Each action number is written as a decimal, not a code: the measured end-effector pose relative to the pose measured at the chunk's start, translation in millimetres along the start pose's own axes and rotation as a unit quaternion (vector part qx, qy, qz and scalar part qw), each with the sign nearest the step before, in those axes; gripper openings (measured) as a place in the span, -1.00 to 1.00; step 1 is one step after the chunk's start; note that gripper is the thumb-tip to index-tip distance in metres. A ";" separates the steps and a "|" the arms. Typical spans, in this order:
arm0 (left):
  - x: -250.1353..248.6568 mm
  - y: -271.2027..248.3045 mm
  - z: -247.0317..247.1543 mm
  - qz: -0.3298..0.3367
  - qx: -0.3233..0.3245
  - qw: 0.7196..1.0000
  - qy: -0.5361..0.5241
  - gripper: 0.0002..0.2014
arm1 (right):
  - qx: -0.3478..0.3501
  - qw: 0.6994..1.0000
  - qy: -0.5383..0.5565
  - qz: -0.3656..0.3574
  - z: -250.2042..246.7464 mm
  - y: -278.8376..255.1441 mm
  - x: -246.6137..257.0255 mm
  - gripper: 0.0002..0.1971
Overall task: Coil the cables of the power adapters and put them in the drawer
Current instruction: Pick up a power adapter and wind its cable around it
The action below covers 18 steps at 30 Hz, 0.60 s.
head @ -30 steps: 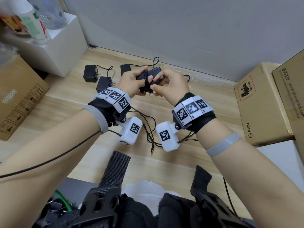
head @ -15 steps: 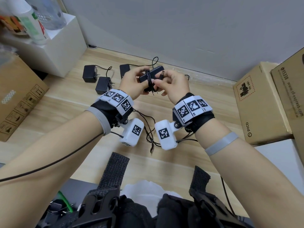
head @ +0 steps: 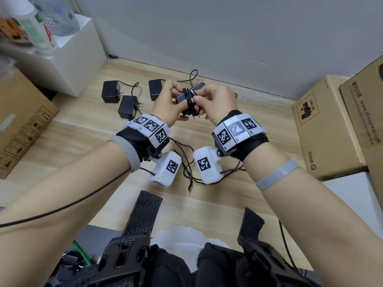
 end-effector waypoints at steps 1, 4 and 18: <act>0.0 0.1 0.3 0.000 -0.002 1.000 -0.002 -0.70 | 0.000 1.000 -0.007 0.001 0.5 0.7 0.4 -0.90; 0.7 0.3 1.3 -0.012 -0.006 1.000 -0.011 -0.69 | 0.015 0.999 -0.050 -0.007 1.9 -1.0 6.0 -0.84; 1.7 -2.5 2.7 -0.011 0.012 1.000 -0.002 -0.72 | 0.043 0.992 -0.117 0.022 8.4 1.0 3.6 -0.69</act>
Point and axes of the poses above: each hand's wrist, its own y-axis towards the middle knuckle, its own z-axis out of the palm, x = y × z, the point moved 4 cm from there along y, towards the middle knuckle, and after that the axes turned 13 degrees about y, right-handed, at the moved point
